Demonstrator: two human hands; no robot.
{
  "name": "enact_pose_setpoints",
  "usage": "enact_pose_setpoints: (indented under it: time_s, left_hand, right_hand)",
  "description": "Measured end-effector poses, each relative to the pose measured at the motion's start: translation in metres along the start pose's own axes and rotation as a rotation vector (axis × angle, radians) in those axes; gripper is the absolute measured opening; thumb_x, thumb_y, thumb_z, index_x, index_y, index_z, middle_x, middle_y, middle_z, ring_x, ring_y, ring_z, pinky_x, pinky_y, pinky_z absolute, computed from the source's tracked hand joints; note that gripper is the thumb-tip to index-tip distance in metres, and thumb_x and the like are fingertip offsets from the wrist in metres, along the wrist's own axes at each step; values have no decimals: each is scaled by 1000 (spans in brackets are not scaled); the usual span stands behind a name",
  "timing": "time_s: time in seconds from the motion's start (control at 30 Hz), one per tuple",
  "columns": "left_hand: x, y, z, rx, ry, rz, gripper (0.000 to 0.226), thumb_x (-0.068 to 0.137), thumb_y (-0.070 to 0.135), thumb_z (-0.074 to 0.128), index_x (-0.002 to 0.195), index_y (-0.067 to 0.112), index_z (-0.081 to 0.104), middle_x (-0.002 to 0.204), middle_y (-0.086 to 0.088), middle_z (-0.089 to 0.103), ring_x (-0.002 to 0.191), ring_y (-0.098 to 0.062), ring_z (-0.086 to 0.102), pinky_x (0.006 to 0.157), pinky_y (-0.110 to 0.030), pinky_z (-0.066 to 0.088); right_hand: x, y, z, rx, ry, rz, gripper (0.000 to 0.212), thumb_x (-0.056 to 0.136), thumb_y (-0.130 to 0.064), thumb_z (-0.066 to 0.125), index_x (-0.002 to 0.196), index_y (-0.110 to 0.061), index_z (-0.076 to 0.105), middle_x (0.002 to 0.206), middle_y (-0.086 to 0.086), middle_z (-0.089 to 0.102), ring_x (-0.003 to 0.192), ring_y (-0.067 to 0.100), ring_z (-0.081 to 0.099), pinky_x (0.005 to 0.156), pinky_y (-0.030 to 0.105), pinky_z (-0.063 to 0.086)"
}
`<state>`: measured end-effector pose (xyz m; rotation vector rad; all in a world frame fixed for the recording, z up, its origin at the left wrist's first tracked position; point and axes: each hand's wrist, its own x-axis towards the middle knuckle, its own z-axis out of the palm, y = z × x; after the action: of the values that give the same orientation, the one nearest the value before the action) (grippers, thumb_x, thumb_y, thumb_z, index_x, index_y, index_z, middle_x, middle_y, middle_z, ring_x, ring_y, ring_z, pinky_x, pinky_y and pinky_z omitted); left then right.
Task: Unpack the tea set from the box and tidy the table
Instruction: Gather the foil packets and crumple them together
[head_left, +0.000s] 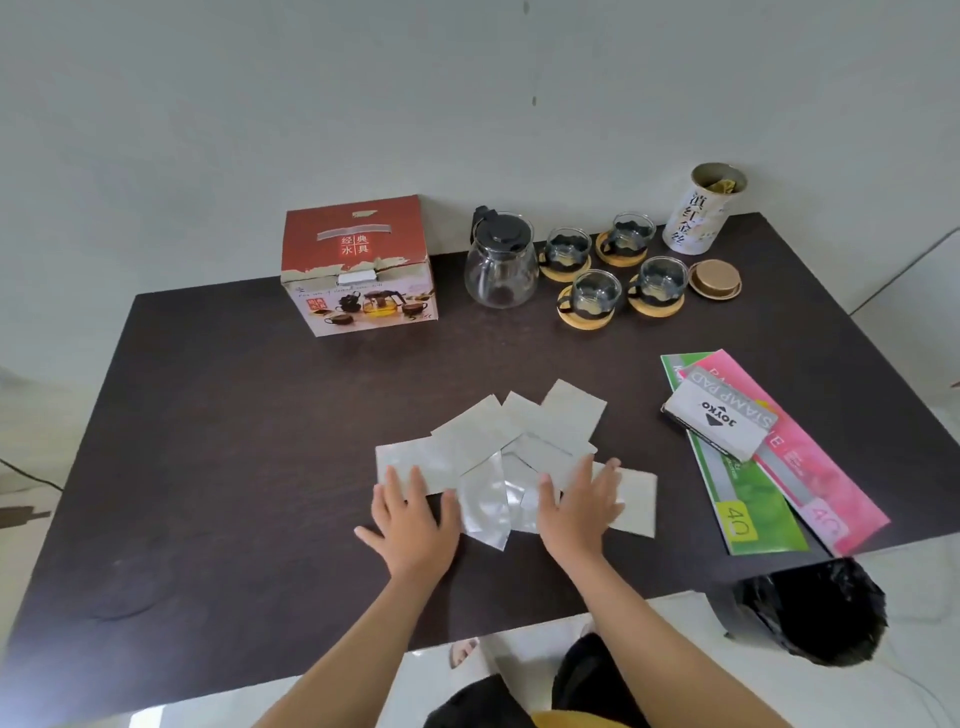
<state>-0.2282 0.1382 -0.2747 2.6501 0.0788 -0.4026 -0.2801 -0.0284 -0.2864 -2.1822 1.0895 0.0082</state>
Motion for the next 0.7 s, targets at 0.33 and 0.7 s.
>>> enact_pose_setpoints:
  time_s: [0.33,0.7]
  left_hand:
    - [-3,-15,0,45,-79,221,118,62,86,36,150,17,-2,159,1,-13,146,-21,-9,111,-61,-5]
    - [-4,-9,13,97,-61,355,111,71,83,37,149,13,2,159,-10,-9,146,-28,-6,108,-67,4]
  right_hand:
    - [60,-22,-29,9,63,-88,69,97,-43,45,153,-14,16,163,7,2,149,26,1,113,62,2]
    - [13,-20,-6,72,76,-336,54,97,-38,43,145,-15,38,161,3,15,149,19,7,114,59,-2]
